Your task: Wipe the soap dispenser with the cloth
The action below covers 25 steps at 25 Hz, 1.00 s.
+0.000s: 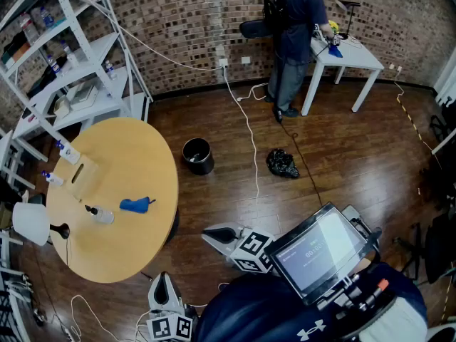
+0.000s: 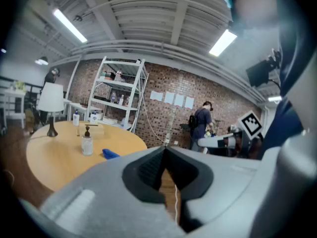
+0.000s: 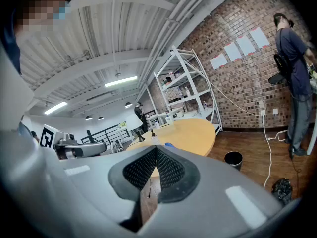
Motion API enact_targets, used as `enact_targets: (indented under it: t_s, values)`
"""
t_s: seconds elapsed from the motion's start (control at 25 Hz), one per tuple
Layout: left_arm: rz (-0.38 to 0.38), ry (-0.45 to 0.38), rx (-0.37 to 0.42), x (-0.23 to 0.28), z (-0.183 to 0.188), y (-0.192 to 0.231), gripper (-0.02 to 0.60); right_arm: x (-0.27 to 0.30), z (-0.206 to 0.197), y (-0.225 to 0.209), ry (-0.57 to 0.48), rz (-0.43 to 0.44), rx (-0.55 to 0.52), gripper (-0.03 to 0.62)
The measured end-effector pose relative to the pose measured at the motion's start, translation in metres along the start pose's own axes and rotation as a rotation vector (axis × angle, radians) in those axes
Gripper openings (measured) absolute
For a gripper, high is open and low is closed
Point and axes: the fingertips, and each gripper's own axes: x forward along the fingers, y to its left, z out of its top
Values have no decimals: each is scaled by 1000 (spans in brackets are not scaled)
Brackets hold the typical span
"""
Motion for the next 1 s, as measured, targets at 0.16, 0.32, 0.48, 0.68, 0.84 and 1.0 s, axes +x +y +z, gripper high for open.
enact_targets:
  t_s: [0.16, 0.32, 0.48, 0.68, 0.84, 1.0]
  values:
    - [-90, 48, 136, 41, -30, -3, 3, -13, 16, -34, -60, -75, -17, 8]
    - [-104, 38, 120, 72, -31, 13, 3, 6, 15, -57, -96, -117, -26, 8]
    - [89, 24, 39, 51, -38, 38, 3, 40, 7, -61, -31, 13, -33, 8]
    - [227, 20, -3, 25, -33, 72, 3, 78, 13, -61, 24, 72, -58, 8]
    - [260, 16, -35, 31, -34, 112, 3, 119, 19, -75, 43, 39, -78, 8]
    - [244, -20, -28, 57, -26, 170, 3, 170, 27, -92, 58, -36, -74, 11]
